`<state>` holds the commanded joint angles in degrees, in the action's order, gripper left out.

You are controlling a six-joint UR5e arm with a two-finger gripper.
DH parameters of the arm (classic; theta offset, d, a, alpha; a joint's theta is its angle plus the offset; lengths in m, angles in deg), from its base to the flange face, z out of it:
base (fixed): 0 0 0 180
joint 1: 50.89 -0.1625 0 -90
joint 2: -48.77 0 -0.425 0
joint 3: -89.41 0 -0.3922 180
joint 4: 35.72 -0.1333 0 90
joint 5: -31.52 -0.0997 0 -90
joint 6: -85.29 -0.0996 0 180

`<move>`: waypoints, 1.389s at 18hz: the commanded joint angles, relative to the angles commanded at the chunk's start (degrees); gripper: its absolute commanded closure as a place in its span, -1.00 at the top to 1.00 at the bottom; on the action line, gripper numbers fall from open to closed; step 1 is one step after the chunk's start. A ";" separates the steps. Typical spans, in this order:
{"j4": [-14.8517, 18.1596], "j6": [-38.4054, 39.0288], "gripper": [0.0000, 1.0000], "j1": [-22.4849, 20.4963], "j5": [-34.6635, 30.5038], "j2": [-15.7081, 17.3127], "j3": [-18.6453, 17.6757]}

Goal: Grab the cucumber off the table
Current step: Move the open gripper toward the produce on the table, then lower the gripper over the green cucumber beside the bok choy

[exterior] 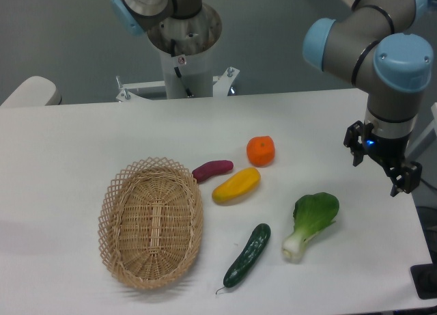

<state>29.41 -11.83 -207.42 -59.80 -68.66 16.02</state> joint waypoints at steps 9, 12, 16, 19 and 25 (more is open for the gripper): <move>-0.26 0.97 1.00 0.18 0.53 0.09 -0.70; -0.35 2.54 1.00 0.79 0.35 0.09 -1.84; -4.82 9.92 1.00 2.28 0.00 0.09 -5.26; -7.30 16.32 1.00 3.25 0.00 -0.26 -6.50; -7.12 29.14 1.00 6.49 0.79 -2.01 -6.68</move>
<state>22.29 17.31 -200.93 -59.01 -70.67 9.34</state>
